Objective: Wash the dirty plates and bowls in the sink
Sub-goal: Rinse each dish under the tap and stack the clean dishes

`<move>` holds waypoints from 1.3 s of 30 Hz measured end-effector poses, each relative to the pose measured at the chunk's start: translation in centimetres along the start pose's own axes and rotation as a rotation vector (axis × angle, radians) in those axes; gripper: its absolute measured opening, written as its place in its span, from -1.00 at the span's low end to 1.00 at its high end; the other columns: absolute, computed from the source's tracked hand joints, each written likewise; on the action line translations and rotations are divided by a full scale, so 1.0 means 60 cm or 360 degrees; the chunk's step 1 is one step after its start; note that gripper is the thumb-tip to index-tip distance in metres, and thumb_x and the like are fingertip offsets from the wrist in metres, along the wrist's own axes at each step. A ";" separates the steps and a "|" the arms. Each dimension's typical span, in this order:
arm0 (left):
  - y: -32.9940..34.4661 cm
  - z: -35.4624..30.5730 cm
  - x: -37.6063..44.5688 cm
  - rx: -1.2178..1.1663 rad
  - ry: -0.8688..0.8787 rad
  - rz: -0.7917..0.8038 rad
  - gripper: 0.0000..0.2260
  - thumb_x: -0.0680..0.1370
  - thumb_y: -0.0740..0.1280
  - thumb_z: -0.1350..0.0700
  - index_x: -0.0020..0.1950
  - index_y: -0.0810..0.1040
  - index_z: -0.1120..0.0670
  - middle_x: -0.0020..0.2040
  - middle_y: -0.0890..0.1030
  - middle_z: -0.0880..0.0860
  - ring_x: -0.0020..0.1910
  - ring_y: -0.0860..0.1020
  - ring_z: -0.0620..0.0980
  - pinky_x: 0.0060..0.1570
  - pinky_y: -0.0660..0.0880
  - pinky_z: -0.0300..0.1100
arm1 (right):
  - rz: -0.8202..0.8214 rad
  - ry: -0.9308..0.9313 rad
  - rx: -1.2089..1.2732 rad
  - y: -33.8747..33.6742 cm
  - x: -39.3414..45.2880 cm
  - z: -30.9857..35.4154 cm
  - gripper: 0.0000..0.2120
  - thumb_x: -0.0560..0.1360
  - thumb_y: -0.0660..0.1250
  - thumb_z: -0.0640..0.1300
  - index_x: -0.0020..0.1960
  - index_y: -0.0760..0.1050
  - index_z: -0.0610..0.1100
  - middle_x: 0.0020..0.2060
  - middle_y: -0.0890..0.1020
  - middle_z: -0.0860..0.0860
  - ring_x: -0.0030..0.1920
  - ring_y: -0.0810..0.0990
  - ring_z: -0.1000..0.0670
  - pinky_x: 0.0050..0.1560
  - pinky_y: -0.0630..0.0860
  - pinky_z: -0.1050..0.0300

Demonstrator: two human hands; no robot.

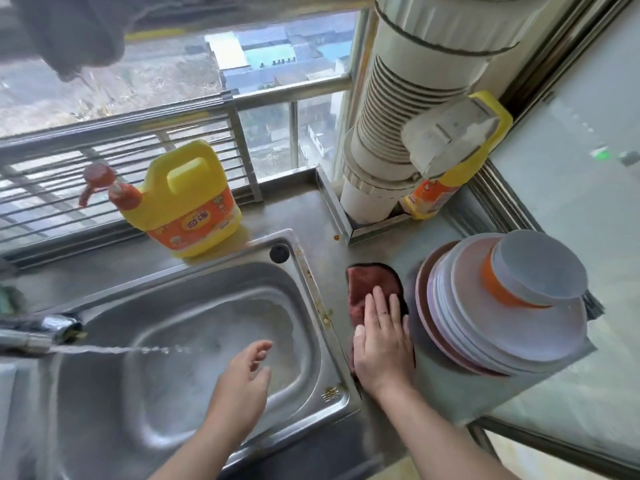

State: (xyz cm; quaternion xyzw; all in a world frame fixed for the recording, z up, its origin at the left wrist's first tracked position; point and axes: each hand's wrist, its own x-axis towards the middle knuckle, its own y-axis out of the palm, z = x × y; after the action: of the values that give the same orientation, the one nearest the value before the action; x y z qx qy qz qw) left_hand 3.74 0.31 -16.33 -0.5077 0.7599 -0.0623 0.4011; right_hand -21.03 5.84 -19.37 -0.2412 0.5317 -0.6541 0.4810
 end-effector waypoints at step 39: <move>-0.130 0.152 -0.051 0.0318 -0.0058 -0.0105 -0.69 0.60 0.42 0.10 0.14 0.52 -0.34 0.10 0.62 -0.18 0.06 0.58 -0.14 0.10 0.36 -0.21 | 0.0398 -0.0661 -0.0423 0.018 -0.090 0.030 -0.40 0.56 0.19 0.05 0.59 0.34 -0.03 0.69 0.13 0.06 0.61 0.24 -0.18 0.57 0.02 -0.15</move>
State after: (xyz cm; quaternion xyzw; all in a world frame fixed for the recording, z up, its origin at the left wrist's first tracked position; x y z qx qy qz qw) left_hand 15.99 1.93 -16.86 -0.4910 0.7254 -0.1417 0.4612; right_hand -16.88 9.84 -18.72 -0.3636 0.5285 -0.4506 0.6208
